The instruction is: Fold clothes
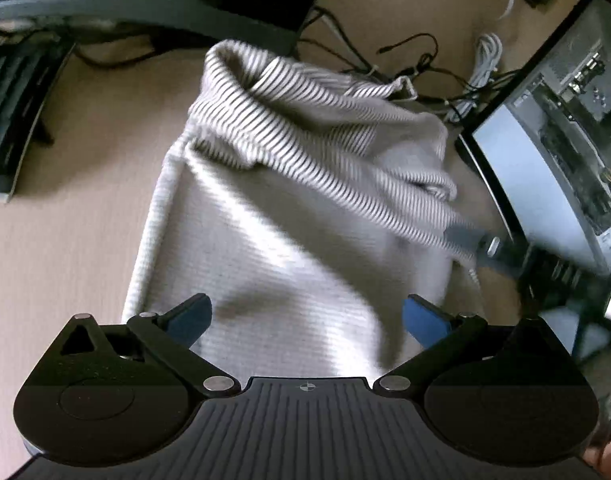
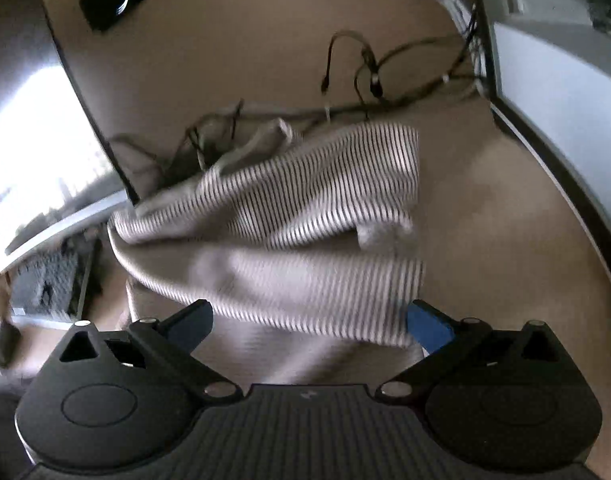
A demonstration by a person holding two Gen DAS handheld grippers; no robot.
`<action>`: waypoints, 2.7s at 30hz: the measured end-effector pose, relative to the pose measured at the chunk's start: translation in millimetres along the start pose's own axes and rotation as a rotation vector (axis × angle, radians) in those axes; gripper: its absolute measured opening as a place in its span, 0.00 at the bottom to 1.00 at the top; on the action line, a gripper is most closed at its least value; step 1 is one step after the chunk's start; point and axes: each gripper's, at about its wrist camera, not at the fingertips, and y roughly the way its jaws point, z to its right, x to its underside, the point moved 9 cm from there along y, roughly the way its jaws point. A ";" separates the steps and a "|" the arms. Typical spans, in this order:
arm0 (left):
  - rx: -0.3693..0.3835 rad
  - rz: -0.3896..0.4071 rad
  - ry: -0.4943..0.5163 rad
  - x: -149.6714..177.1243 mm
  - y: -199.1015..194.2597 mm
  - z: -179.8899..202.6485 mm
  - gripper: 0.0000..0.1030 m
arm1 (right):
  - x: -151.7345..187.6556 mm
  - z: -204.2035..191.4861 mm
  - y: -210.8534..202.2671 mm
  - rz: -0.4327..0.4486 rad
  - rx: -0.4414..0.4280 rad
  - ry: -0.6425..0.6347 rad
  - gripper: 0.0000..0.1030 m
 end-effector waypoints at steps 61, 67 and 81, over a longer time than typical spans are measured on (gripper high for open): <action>-0.199 0.358 0.922 38.2 -26.6 127.0 1.00 | -47.8 -53.8 -97.2 0.156 -0.229 0.026 0.12; -0.330 0.523 1.040 13.6 -19.4 138.4 0.51 | -59.4 -77.2 -110.4 0.148 -0.339 0.026 0.12; -0.642 0.598 0.232 -96.7 -124.8 -68.4 0.11 | -46.7 -74.3 -84.3 0.085 -0.225 -0.040 0.44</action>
